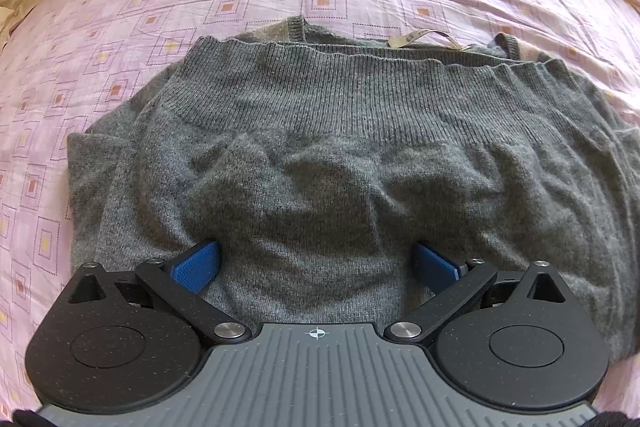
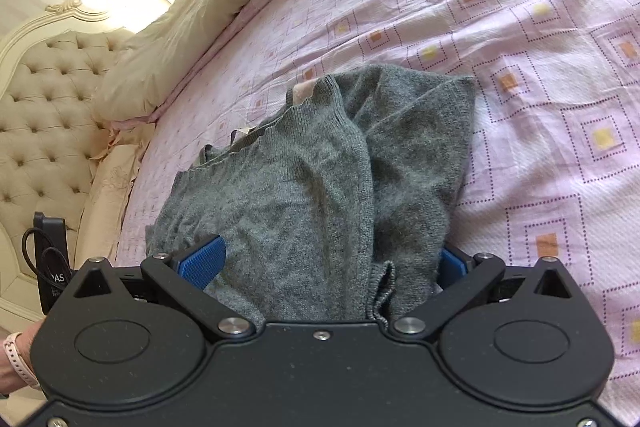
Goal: Fold small clothes
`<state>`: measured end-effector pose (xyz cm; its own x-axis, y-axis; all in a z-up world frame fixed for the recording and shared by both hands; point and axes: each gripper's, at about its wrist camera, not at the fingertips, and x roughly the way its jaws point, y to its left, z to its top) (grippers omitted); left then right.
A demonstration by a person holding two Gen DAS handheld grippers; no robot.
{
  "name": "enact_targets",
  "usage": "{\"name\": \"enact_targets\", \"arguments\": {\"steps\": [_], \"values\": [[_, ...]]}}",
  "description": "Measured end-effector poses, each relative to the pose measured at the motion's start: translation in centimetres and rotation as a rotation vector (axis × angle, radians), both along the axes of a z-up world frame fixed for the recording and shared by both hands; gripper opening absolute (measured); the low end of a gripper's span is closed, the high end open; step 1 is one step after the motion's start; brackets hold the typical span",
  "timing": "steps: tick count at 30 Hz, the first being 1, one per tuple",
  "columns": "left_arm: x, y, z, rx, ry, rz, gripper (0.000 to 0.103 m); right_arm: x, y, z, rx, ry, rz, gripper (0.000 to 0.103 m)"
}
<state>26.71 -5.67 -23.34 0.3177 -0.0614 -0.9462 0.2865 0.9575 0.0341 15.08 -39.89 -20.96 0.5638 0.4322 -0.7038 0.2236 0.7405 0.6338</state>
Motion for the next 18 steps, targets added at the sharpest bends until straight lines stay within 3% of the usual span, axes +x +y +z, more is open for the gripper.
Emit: {"name": "enact_targets", "arguments": {"steps": [2, 3, 4, 5, 7, 9, 12, 16, 18], "values": [[0.0, 0.1, 0.0, -0.001, 0.002, -0.003, 0.103, 0.3, 0.0, 0.1, 0.006, 0.020, -0.013, 0.103], [0.0, 0.1, 0.0, -0.002, 0.006, -0.004, 0.103, 0.4, 0.1, 0.1, 0.009, 0.026, -0.020, 0.096], [0.1, 0.1, 0.1, -0.002, 0.013, -0.007, 0.103, 0.5, 0.1, 0.0, 0.020, 0.032, -0.021, 0.085], [0.3, 0.1, 0.2, -0.004, 0.020, -0.010, 0.103, 0.6, 0.3, -0.2, 0.027, 0.052, -0.021, 0.062], [0.4, 0.2, 1.0, -0.015, 0.011, -0.006, 0.100, 0.8, 0.7, -0.4, -0.011, 0.097, -0.032, 0.046], [0.4, 0.2, 2.0, -0.043, -0.026, -0.006, 0.091, 0.6, 1.1, -0.2, -0.054, 0.098, -0.038, 0.034], [0.9, -0.2, 2.6, -0.064, -0.052, -0.025, 0.091, 0.5, 1.4, 0.2, -0.076, 0.103, -0.059, 0.028], [2.0, -1.5, 0.7, -0.002, -0.001, -0.053, 0.093, 0.6, 2.0, 1.3, -0.109, 0.120, -0.073, 0.027], [2.3, -1.8, 0.1, -0.006, 0.001, -0.060, 0.100, 0.9, 2.5, 1.9, -0.133, 0.130, -0.078, 0.026]]}}
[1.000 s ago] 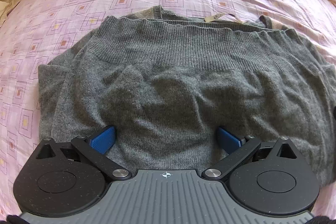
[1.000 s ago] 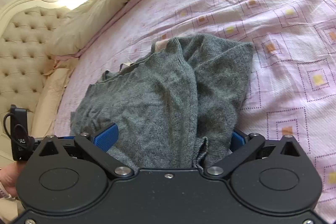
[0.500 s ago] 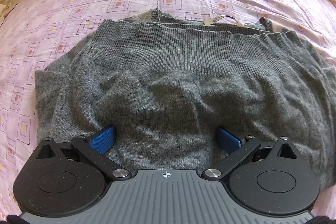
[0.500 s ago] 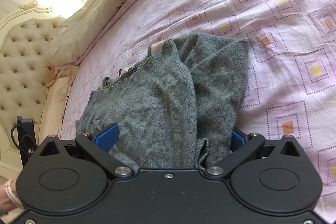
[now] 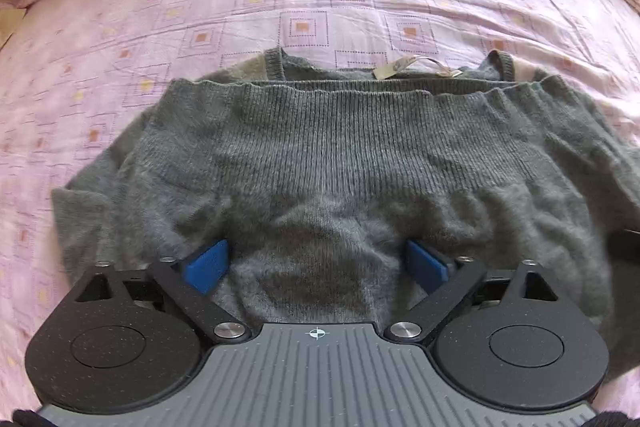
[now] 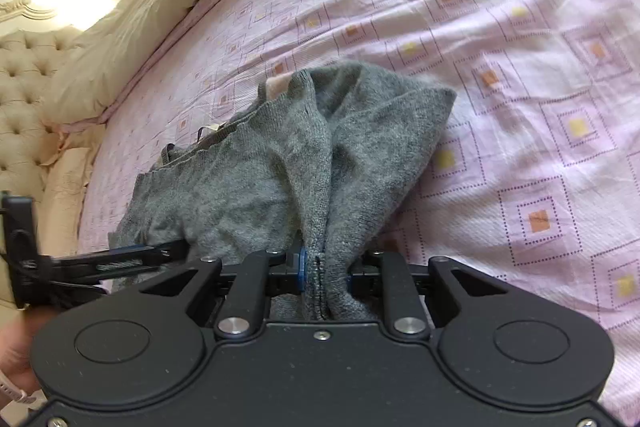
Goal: Fold small clothes
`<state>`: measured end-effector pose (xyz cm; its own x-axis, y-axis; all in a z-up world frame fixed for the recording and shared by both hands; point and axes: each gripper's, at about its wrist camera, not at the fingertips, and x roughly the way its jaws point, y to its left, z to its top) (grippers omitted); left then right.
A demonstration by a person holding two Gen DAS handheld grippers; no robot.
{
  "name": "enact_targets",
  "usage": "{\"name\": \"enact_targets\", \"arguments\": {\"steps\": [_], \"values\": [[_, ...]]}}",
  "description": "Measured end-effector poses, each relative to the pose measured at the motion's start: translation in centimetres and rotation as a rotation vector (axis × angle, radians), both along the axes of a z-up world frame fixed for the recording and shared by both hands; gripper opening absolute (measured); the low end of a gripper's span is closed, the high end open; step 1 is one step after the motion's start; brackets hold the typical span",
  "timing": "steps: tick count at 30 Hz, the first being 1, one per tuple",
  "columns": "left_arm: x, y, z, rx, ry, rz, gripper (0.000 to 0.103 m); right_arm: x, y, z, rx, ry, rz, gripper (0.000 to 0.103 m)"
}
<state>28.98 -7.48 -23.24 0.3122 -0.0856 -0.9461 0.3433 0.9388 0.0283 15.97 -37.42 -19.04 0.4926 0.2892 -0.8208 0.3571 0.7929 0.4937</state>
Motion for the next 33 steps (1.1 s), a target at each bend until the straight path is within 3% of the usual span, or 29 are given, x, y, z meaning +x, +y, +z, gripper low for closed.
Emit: {"name": "enact_targets", "arguments": {"steps": [2, 7, 12, 19, 26, 33], "values": [[0.4, -0.1, 0.1, -0.010, 0.020, -0.008, 0.100, 0.5, 0.5, 0.6, -0.024, 0.017, -0.010, 0.026], [-0.6, 2.5, 2.4, -0.097, 0.014, 0.013, 0.085, 1.6, 2.5, 2.4, -0.071, 0.047, -0.014, 0.025], [-2.1, 8.5, 4.8, -0.131, 0.001, 0.084, 0.085, 3.0, 5.6, 5.1, -0.118, 0.040, 0.009, 0.024], [-4.7, 18.4, 5.4, -0.142, 0.037, 0.190, 0.085, 6.3, 13.1, 7.9, -0.172, 0.030, 0.111, 0.024], [-6.9, 25.0, 4.6, -0.133, 0.095, 0.262, 0.085, 9.9, 21.5, 7.5, -0.182, 0.036, 0.228, 0.023], [-7.1, 28.5, 4.1, -0.149, 0.111, 0.300, 0.085, 12.5, 29.0, 5.3, -0.257, 0.114, 0.338, 0.023]]}}
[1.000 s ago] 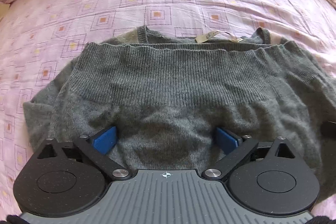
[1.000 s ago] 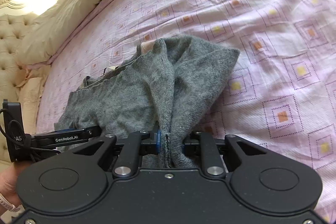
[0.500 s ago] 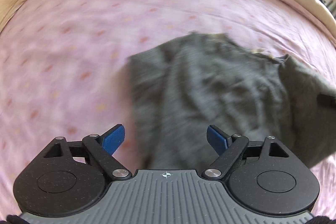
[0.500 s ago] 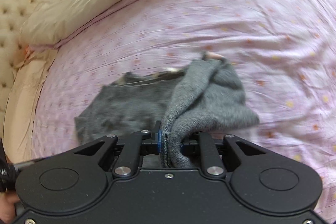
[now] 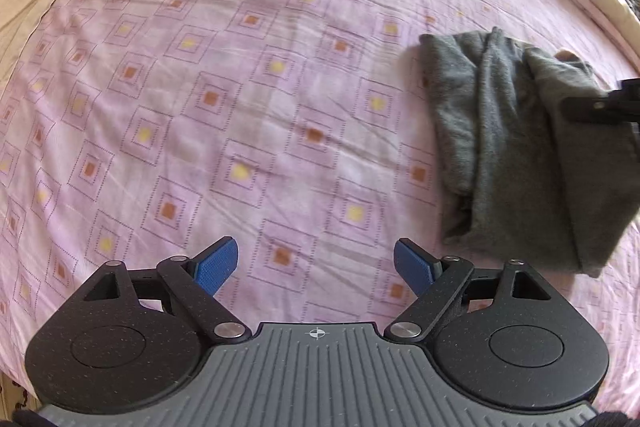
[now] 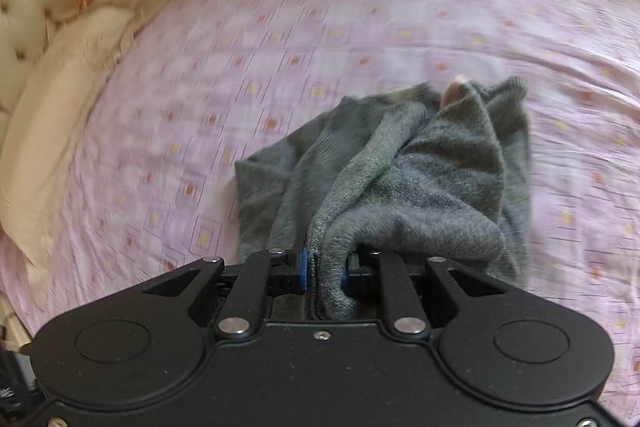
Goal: Fold small clothes
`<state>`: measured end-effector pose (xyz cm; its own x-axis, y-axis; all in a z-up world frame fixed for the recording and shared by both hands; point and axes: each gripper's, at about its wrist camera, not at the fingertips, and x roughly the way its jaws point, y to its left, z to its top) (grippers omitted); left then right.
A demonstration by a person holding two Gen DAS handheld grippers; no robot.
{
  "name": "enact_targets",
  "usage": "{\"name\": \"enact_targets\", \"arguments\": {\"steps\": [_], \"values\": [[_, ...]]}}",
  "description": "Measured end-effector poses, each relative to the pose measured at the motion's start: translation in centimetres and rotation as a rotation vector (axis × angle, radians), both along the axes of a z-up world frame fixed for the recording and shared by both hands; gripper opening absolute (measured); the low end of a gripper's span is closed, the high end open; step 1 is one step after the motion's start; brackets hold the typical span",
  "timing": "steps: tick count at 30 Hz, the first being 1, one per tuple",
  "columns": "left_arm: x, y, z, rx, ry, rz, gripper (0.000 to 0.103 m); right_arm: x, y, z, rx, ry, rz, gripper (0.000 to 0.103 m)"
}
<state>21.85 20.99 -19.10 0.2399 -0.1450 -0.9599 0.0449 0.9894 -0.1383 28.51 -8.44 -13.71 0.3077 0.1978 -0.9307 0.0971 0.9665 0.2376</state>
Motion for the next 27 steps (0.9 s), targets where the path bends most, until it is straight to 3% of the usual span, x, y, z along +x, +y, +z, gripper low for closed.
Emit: {"name": "enact_targets", "arguments": {"steps": [5, 8, 11, 14, 21, 26, 27], "values": [[0.1, 0.8, -0.1, -0.003, 0.007, -0.015, 0.085, 0.9, 3.0, -1.5, -0.056, 0.031, 0.054, 0.029], [0.4, 0.6, -0.2, -0.014, 0.014, -0.032, 0.085, 0.6, 3.6, -0.9, 0.013, -0.019, 0.101, 0.041], [0.8, 0.2, -0.3, -0.023, 0.021, -0.053, 0.085, -0.5, 3.3, 0.8, 0.122, -0.102, 0.109, 0.040], [1.4, -0.3, -0.2, -0.030, 0.024, -0.078, 0.085, -1.8, 2.4, 2.6, 0.139, -0.165, 0.092, 0.040], [4.1, -1.6, 0.7, -0.067, -0.005, -0.136, 0.085, -5.8, -1.4, 3.9, 0.056, -0.191, 0.009, 0.040], [7.4, -3.3, 1.0, -0.142, -0.008, -0.147, 0.085, -8.3, -0.2, 3.7, -0.023, -0.189, 0.114, 0.042], [8.1, -3.8, 1.1, -0.162, -0.009, -0.151, 0.085, -9.0, 0.2, 3.7, -0.039, -0.195, 0.152, 0.049]]}}
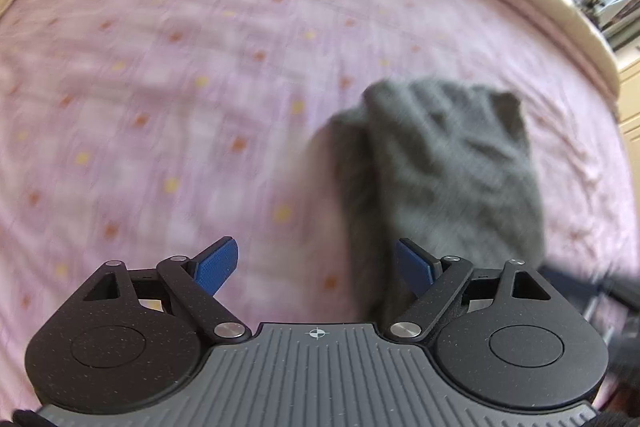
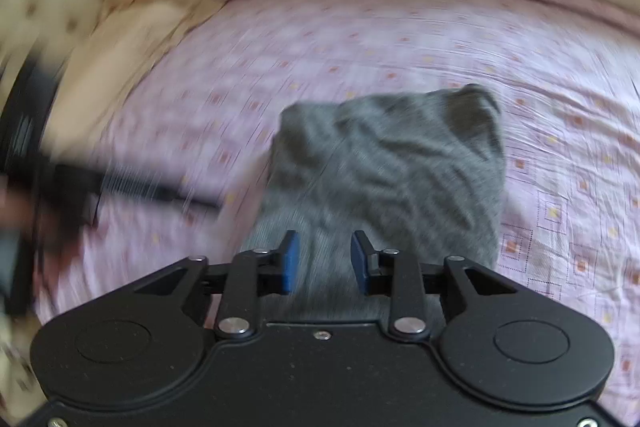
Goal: Fold small clothes
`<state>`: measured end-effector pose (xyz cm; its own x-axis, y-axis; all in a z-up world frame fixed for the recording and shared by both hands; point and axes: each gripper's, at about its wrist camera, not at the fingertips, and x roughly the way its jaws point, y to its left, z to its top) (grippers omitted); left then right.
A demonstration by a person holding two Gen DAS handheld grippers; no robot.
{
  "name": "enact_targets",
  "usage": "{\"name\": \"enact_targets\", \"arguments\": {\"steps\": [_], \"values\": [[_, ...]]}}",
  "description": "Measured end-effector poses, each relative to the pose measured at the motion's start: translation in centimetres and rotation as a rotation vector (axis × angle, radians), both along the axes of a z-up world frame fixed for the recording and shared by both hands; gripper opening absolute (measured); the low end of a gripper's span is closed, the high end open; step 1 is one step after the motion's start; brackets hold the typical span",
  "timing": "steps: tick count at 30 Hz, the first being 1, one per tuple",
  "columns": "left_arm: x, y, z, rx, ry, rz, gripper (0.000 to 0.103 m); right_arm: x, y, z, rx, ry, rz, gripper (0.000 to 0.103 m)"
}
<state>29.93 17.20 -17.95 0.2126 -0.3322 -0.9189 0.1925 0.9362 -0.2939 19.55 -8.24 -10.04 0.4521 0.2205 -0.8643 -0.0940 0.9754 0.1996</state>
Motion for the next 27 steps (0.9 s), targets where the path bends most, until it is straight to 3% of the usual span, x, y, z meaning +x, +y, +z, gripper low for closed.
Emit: {"name": "enact_targets", "arguments": {"steps": [2, 8, 13, 17, 19, 20, 21, 22, 24, 27], "values": [[1.4, -1.0, -0.1, -0.039, 0.000, -0.004, 0.085, -1.1, 1.3, -0.2, -0.037, -0.022, 0.064, 0.058], [4.9, -4.4, -1.8, -0.078, 0.034, -0.055, 0.084, -3.4, 6.7, -2.0, -0.238, -0.109, 0.298, 0.059], [6.1, -6.2, -3.1, -0.087, 0.062, -0.090, 0.071, -4.7, 9.8, -3.5, -0.396, -0.168, 0.485, 0.059], [6.5, -7.0, -3.7, -0.082, 0.047, -0.103, 0.050, -5.2, 11.0, -4.5, -0.487, -0.201, 0.571, 0.055], [6.4, -7.3, -3.7, -0.082, 0.027, -0.123, 0.034, -5.4, 11.4, -5.2, -0.526, -0.206, 0.611, 0.042], [6.3, -7.4, -3.6, -0.074, 0.007, -0.130, 0.022, -5.4, 11.5, -5.5, -0.537, -0.200, 0.620, 0.019], [6.2, -7.5, -3.3, -0.063, -0.015, -0.134, 0.015, -5.3, 11.5, -5.6, -0.545, -0.193, 0.608, 0.016], [6.1, -7.5, -2.9, -0.053, -0.041, -0.135, 0.014, -5.0, 11.1, -5.6, -0.521, -0.195, 0.583, 0.015], [5.8, -7.2, -1.9, -0.043, -0.094, -0.137, 0.007, -4.6, 10.2, -4.3, -0.421, -0.205, 0.512, 0.014], [5.6, -6.3, -0.8, -0.052, -0.142, -0.131, 0.007, -4.6, 9.8, -2.2, -0.313, -0.243, 0.467, 0.014]]}}
